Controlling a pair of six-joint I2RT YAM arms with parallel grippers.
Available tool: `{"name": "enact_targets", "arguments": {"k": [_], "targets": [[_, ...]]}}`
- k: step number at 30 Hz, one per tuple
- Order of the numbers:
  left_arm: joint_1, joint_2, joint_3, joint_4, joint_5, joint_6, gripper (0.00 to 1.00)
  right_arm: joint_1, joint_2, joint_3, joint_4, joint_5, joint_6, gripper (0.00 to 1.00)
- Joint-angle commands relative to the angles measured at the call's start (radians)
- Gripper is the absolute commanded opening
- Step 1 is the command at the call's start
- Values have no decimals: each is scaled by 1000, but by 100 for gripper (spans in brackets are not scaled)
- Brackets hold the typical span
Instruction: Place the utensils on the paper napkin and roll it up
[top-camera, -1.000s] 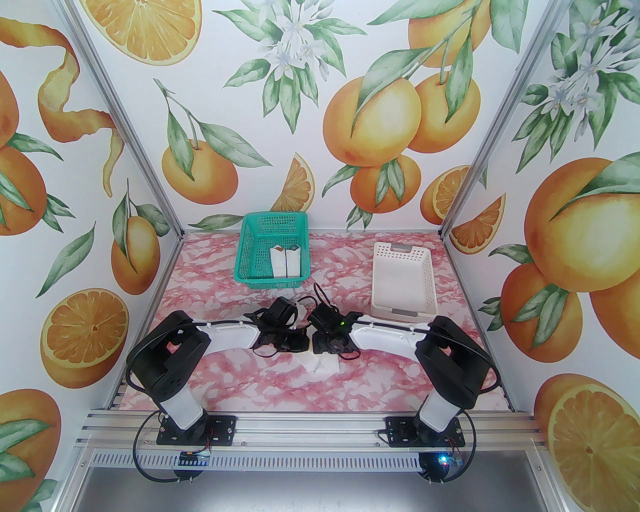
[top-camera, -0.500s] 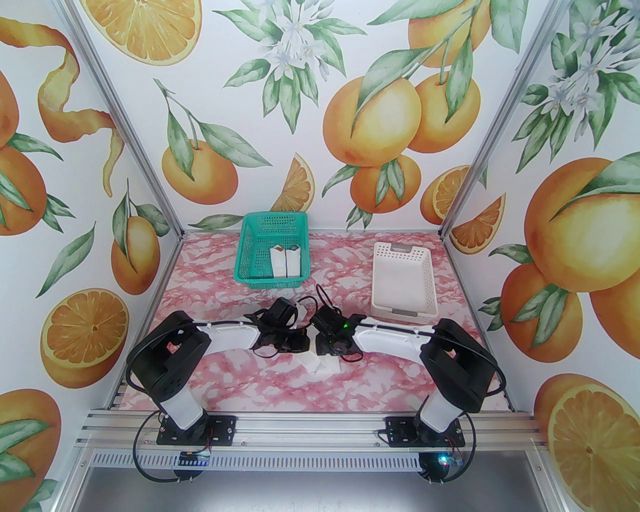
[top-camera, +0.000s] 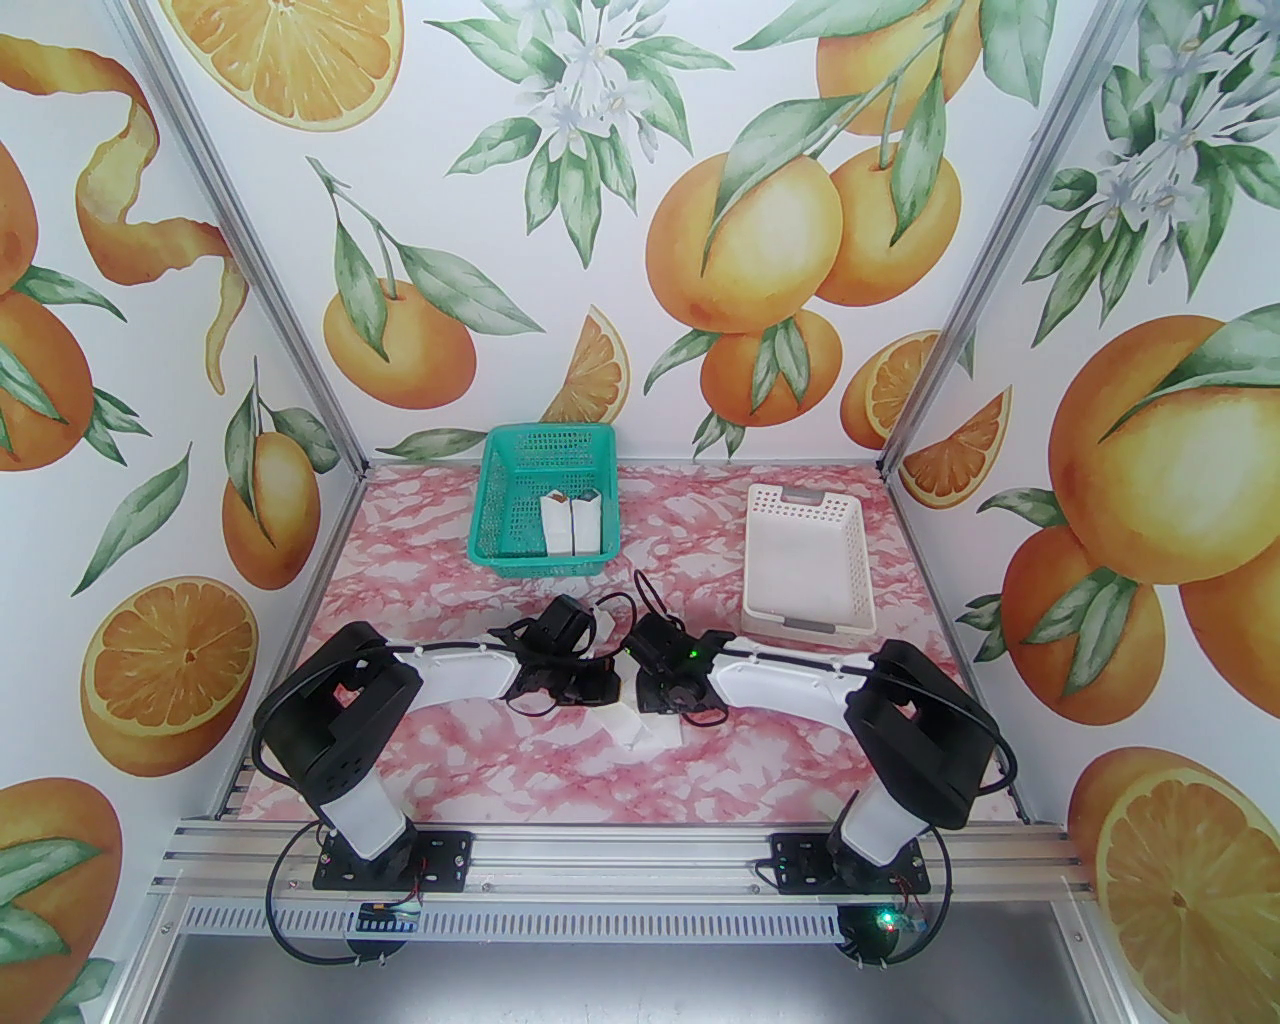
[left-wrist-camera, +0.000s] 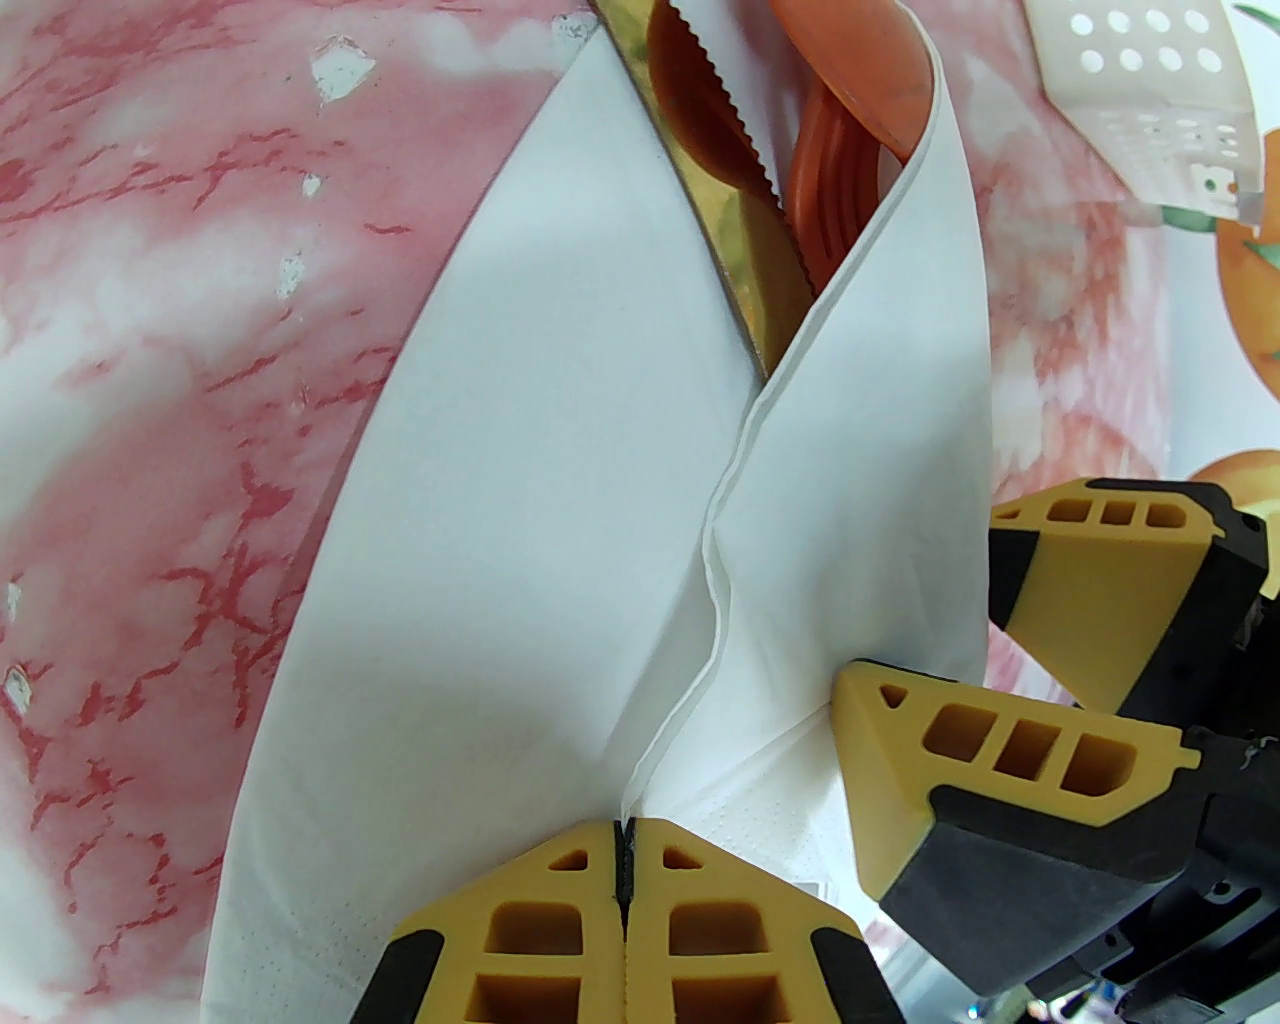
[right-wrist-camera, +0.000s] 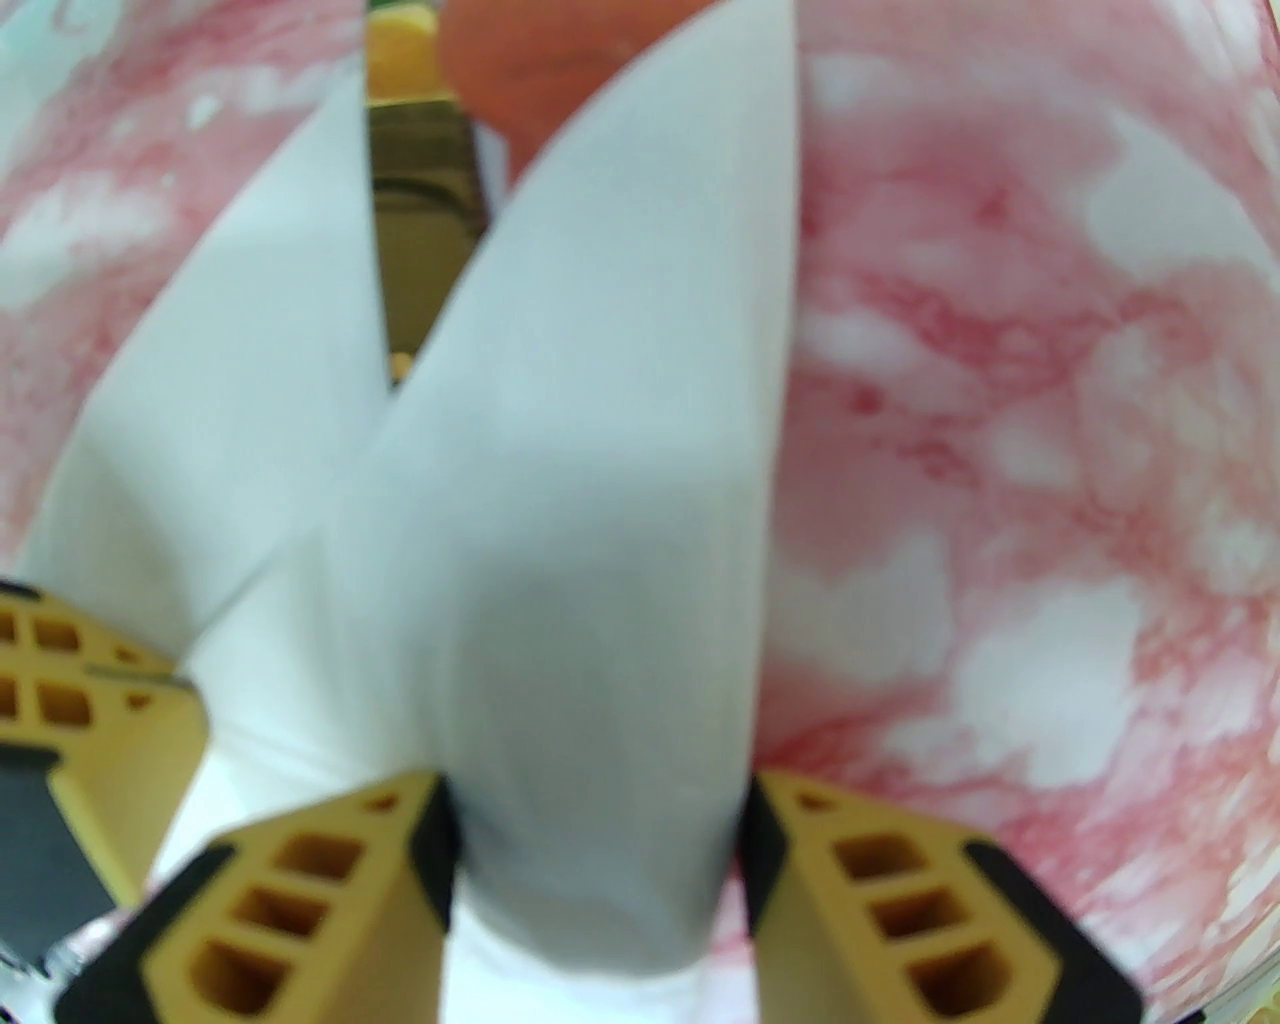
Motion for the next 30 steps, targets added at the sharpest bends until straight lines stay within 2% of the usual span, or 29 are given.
{"name": "enact_targets", "arguments": {"k": [1, 10, 20, 26, 30], "targets": [[4, -6, -21, -16, -33, -2, 0, -1, -17, -26, -84, 25, 8, 47], [3, 0, -22, -6, -24, -2, 0, -1, -30, -12, -64, 0, 11, 48], [3, -1, -22, -7, -20, 0, 0, -43, -61, 37, 5, -73, 0, 63], [3, -3, -22, -7, -19, 3, 0, -69, -25, 80, -6, -55, -30, 69], [3, -4, -20, -6, -18, 3, 0, -69, 19, 112, -24, -29, -48, 70]]}}
